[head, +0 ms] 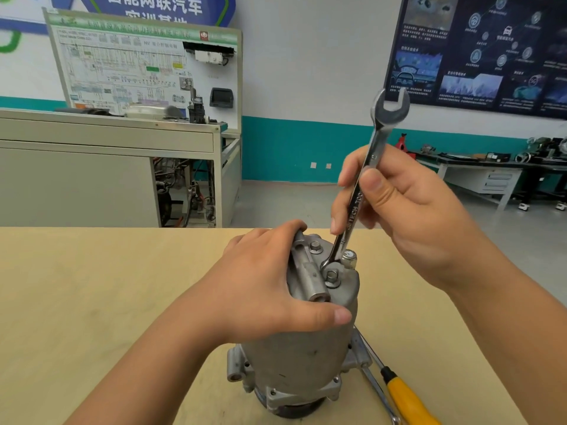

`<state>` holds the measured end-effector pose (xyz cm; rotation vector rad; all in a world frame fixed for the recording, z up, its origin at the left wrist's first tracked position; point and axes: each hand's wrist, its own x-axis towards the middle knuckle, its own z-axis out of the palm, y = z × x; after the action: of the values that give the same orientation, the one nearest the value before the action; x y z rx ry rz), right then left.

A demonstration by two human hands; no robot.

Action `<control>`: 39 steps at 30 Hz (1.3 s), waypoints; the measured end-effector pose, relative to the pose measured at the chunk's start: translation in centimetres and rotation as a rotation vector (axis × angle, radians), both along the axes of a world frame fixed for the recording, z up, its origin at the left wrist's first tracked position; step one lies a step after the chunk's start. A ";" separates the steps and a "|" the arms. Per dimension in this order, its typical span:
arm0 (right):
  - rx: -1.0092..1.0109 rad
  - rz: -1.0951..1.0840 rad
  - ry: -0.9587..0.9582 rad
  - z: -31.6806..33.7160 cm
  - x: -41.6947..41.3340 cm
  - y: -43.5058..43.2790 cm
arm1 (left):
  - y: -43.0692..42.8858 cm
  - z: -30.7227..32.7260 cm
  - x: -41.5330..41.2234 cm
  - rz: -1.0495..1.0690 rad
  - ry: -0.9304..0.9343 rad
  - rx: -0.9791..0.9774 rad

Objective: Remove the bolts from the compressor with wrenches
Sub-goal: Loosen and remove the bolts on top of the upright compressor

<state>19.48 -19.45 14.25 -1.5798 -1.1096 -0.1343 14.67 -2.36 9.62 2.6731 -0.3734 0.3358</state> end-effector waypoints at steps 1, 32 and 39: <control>-0.009 0.011 0.018 0.2 0.1 0.0 | 0.0 0.0 0.0 0.000 -0.002 0.003; -0.111 -0.055 0.074 1.7 -1.2 0.4 | 0.3 -0.5 -1.2 -0.005 -0.049 -0.024; -0.176 -0.044 0.077 2.1 -1.6 0.7 | 0.2 -0.4 -1.3 -0.014 -0.054 -0.038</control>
<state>17.93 -18.80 16.35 -1.7521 -1.0497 -0.0053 13.37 -2.14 9.18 2.6273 -0.3977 0.4075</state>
